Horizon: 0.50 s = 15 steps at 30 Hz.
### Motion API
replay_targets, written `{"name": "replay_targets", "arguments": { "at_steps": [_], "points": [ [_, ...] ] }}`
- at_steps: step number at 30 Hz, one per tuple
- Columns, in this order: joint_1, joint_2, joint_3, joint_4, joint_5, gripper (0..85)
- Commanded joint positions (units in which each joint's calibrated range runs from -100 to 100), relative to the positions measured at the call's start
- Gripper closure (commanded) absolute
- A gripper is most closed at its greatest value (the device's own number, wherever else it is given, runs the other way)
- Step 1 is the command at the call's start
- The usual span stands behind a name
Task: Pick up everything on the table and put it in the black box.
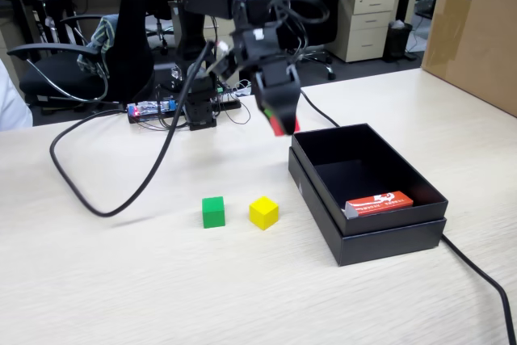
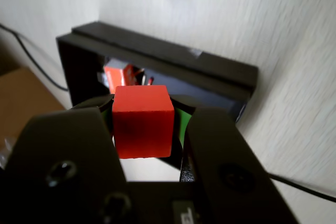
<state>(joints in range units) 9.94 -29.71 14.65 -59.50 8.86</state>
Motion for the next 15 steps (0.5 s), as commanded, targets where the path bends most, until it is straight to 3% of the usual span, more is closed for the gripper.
{"name": "replay_targets", "arguments": {
  "at_steps": [1,4,15],
  "points": [
    [3.1,0.4,8.6,-0.7,-0.2,84.7],
    [5.8,10.5,16.8,-0.7,-0.9,84.7],
    [5.7,38.7,22.8,-0.9,-1.8,84.6]
  ]
}}
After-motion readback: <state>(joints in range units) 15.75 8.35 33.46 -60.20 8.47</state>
